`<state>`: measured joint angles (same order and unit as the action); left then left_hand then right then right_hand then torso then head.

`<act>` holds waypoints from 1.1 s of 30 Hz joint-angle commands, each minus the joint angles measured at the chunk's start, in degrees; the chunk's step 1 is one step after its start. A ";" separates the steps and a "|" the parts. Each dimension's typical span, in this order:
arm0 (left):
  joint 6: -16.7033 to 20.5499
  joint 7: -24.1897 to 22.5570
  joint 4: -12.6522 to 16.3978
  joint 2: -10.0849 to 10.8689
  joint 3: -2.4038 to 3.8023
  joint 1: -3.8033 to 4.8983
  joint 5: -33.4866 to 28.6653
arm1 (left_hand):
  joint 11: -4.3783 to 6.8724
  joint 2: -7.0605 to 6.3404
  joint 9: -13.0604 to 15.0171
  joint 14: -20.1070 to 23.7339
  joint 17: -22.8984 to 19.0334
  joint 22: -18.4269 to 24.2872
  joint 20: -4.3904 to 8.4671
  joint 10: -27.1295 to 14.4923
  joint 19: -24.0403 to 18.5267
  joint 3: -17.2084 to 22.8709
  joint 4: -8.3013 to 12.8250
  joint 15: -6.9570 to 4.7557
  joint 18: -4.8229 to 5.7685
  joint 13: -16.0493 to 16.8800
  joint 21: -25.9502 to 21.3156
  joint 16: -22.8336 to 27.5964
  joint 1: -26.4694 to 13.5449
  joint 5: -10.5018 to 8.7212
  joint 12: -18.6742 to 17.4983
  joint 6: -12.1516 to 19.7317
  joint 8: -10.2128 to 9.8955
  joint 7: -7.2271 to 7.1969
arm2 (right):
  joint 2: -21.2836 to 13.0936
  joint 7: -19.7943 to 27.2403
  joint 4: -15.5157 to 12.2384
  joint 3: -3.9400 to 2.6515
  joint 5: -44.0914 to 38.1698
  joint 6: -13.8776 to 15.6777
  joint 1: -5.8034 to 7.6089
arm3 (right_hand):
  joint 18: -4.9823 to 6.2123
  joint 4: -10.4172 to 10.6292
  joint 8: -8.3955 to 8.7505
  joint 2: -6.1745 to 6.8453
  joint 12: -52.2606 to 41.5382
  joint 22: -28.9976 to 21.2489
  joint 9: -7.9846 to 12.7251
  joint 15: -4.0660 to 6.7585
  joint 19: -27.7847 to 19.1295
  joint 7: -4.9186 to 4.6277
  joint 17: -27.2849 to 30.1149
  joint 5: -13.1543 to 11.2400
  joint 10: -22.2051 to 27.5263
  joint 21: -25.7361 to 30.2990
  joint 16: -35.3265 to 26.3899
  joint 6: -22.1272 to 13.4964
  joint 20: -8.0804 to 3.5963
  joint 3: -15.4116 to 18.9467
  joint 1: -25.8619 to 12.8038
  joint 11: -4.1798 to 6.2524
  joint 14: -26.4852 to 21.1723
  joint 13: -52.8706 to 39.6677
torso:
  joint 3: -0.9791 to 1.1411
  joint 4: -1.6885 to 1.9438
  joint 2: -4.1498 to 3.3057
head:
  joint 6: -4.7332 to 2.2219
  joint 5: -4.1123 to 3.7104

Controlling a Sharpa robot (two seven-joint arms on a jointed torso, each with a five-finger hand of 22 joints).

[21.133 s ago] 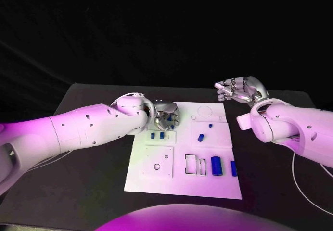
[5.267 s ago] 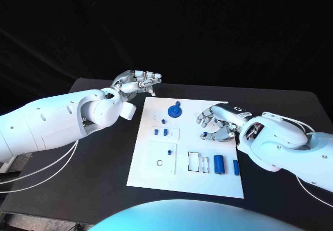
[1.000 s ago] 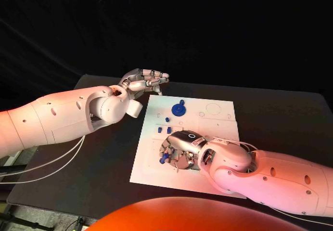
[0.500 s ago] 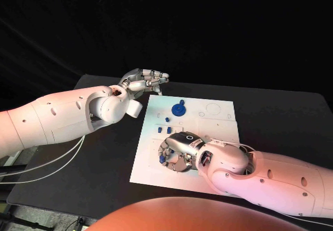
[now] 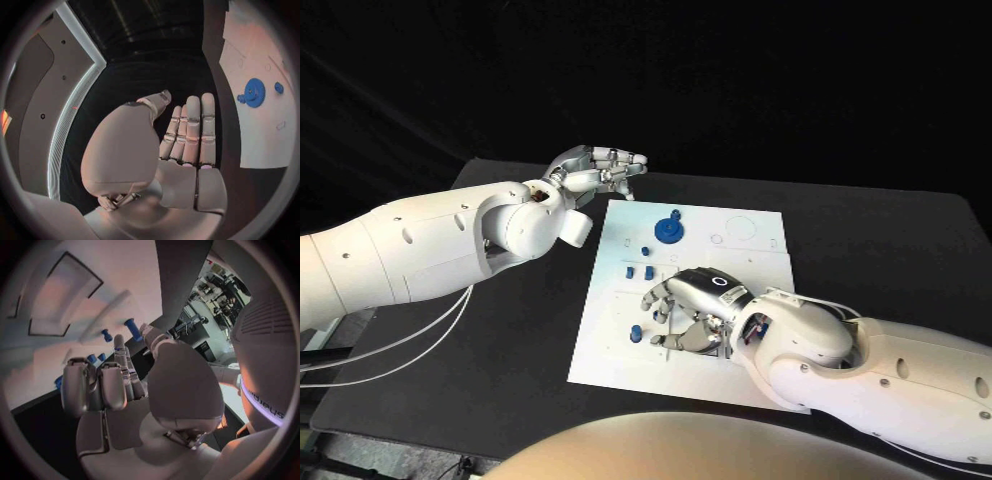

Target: Assemble the parts on the task board

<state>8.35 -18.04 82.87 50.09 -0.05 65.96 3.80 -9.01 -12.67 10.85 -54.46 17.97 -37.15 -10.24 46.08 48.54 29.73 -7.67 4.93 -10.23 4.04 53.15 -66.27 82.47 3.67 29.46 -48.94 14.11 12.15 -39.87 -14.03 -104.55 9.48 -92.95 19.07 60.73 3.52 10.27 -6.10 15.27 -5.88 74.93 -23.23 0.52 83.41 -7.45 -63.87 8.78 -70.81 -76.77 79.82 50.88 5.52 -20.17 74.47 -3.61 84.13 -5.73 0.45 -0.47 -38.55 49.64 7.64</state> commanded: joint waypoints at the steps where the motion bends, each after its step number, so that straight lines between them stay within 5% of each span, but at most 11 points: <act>1: -0.94 -0.25 0.03 -0.02 -0.01 0.06 0.13 | 0.02 0.17 0.09 0.35 -0.07 0.05 -0.15 -0.52 0.33 -0.38 -0.01 -0.08 -0.31 -0.02 -0.19 0.15 -0.29 0.05 0.31 0.34 0.33 0.05 | -2.91 1.88 -1.41 -0.27 5.04 7.31 1.30 | -0.63 0.83 -0.07 -0.73 -0.91 9.42 0.16 0.50 0.55 -0.20 -0.70 0.10 -0.97 -0.64 0.34 0.50 -0.41 2.71 1.62 0.36 1.06 -0.61 | 0.03 -0.07 0.12 | -0.25 -0.59; 7: -0.91 -0.24 -0.11 0.10 -0.19 0.05 0.13 | 0.02 0.17 0.09 0.35 -0.07 0.05 -0.15 -0.52 0.33 -0.38 -0.01 -0.08 -0.31 -0.02 -0.19 0.15 -0.29 0.05 0.31 0.34 0.33 0.05 | -11.56 1.69 -2.87 -0.47 20.94 7.02 4.98 | -0.75 1.92 -2.54 -1.42 -4.73 9.78 -0.42 0.35 0.84 -0.65 -1.74 -0.01 -6.19 -1.14 0.93 5.17 -0.28 3.56 3.18 0.25 1.32 -3.05 | -0.17 -0.37 0.38 | -0.66 -2.56; 9: -0.85 -0.22 -0.16 0.17 -0.26 0.05 0.13 | 0.02 0.17 0.09 0.35 -0.07 0.05 -0.15 -0.52 0.33 -0.38 -0.01 -0.08 -0.31 -0.02 -0.19 0.15 -0.29 0.05 0.31 0.34 0.33 0.05 | -14.37 0.54 -3.21 -0.47 23.66 5.19 5.67 | -1.03 4.01 -5.60 -1.07 -13.45 10.52 -1.80 1.90 1.54 1.40 -2.63 -0.19 -12.59 -2.56 1.47 8.44 -1.42 6.03 0.92 2.38 1.56 -9.74 | -0.24 -0.60 0.54 | -0.75 -3.28; 10: -0.81 -0.23 -0.19 0.19 -0.30 0.05 0.13 | 0.02 0.17 0.10 0.38 -0.07 0.07 -0.15 -0.60 0.32 -0.41 -0.01 -0.07 -0.31 -0.03 -0.23 0.16 -0.28 0.05 0.31 0.32 0.37 0.03 | -15.85 -0.19 -3.42 -0.43 24.63 4.27 5.94 | -1.37 5.68 -6.82 -1.39 -39.26 11.14 -3.00 2.60 2.12 2.13 -4.35 -0.08 -13.88 -3.76 2.25 8.66 -2.36 7.95 -0.23 3.09 1.95 -36.58 | -0.26 -0.68 0.58 | -0.78 -3.68; 11: -0.78 -0.23 -0.21 0.20 -0.34 0.05 0.13 | 0.02 0.17 0.10 0.38 -0.07 0.07 -0.15 -0.60 0.32 -0.41 -0.01 -0.07 -0.31 -0.03 -0.23 0.16 -0.28 0.05 0.31 0.32 0.37 0.03 | -17.24 -0.93 -3.65 -0.37 25.34 3.43 6.14 | -1.56 6.32 -8.36 -2.42 -53.22 11.70 -4.88 2.63 2.61 2.38 -6.45 -0.06 -11.57 -4.75 3.21 8.19 -2.78 11.05 -0.56 2.85 2.34 -51.67 | -0.28 -0.76 0.63 | -0.86 -4.15; 12: -0.78 -0.24 -0.23 0.20 -0.37 0.05 0.13 | 0.02 0.17 0.10 0.38 -0.07 0.07 -0.15 -0.60 0.32 -0.41 -0.01 -0.07 -0.31 -0.03 -0.23 0.16 -0.28 0.05 0.31 0.32 0.37 0.03 | -18.30 -1.51 -3.85 -0.29 25.74 2.89 6.25 | -1.79 5.98 -9.73 -4.14 -62.67 12.22 -6.84 2.71 3.07 2.41 -8.74 0.16 -10.64 -5.70 4.22 7.30 -2.51 14.70 -0.99 3.00 2.73 -62.02 | -0.29 -0.80 0.68 | -0.85 -4.37; 14: -0.79 -0.24 -0.25 0.20 -0.43 0.04 0.13 | 0.02 0.17 0.10 0.38 -0.07 0.07 -0.15 -0.60 0.32 -0.41 -0.01 -0.07 -0.31 -0.03 -0.23 0.16 -0.28 0.05 0.31 0.32 0.37 0.03 | -20.58 -2.92 -4.43 -0.08 26.02 1.82 6.31 | -2.03 6.40 -10.85 -5.37 -69.15 12.76 -8.55 2.56 3.60 2.31 -11.73 0.13 -11.98 -6.80 5.40 6.63 -2.33 18.69 -1.39 2.93 3.22 -69.26 | -0.27 -0.92 0.77 | -0.87 -4.83; 18: -0.83 -0.26 -0.31 0.17 -0.55 0.03 0.13 | 0.02 0.17 0.10 0.38 -0.07 0.07 -0.15 -0.60 0.32 -0.41 -0.01 -0.07 -0.31 -0.03 -0.23 0.16 -0.28 0.05 0.31 0.32 0.37 0.03 | -23.45 -5.49 -5.70 0.20 24.53 0.96 5.48 | -2.33 6.53 -11.94 -7.06 -73.77 13.36 -10.44 2.42 4.24 2.36 -14.85 0.25 -13.69 -8.13 6.60 5.79 -2.25 24.03 -2.99 2.84 3.76 -74.36 | -0.14 -1.22 0.94 | -0.71 -5.33; 23: -0.89 -0.26 -0.38 0.13 -0.68 0.01 0.13 | 0.02 0.18 0.11 0.41 -0.07 0.09 -0.16 -0.65 0.32 -0.44 -0.03 -0.07 -0.31 -0.03 -0.27 0.16 -0.30 0.05 0.32 0.30 0.40 0.02 | -25.53 -9.44 -7.05 0.43 20.74 0.97 3.28 | -2.52 6.70 -12.45 -7.10 -75.44 13.70 -11.59 2.36 4.63 2.21 -16.75 0.40 -14.44 -8.93 7.30 5.04 -2.12 27.59 -4.88 2.77 4.09 -76.30 | -0.11 -1.45 1.04 | -0.73 -6.02; 33: -1.04 -0.21 -0.40 0.10 -0.76 0.00 0.13 | 0.02 0.18 0.11 0.41 -0.07 0.09 -0.16 -0.65 0.32 -0.44 -0.03 -0.07 -0.31 -0.03 -0.27 0.16 -0.30 0.05 0.32 0.30 0.40 0.02 | -24.49 -13.04 -6.86 0.63 17.35 1.66 0.42 | -2.57 6.73 -12.64 -6.79 -75.40 13.78 -12.01 2.33 4.72 2.19 -16.92 0.50 -14.39 -9.11 7.38 4.77 -2.09 28.58 -5.94 2.74 4.11 -76.41 | -0.10 -1.40 1.07 | -0.66 -6.43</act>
<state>8.27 -17.97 82.38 50.28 -0.83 65.92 3.81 -9.02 -12.67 10.90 -54.46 17.97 -37.10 -10.23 45.66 48.54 29.73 -7.67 4.93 -10.23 4.04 53.15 -66.27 82.47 3.67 29.46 -48.94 14.32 12.15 -64.62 -24.07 -111.42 10.09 -72.81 21.41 61.37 1.69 16.92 -18.42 8.52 -81.16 74.90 -35.19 2.99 84.00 -5.21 -74.95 9.11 -83.75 -85.52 86.97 55.99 3.07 8.13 69.28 -0.72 83.93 -74.95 0.36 -1.92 -37.47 48.97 1.24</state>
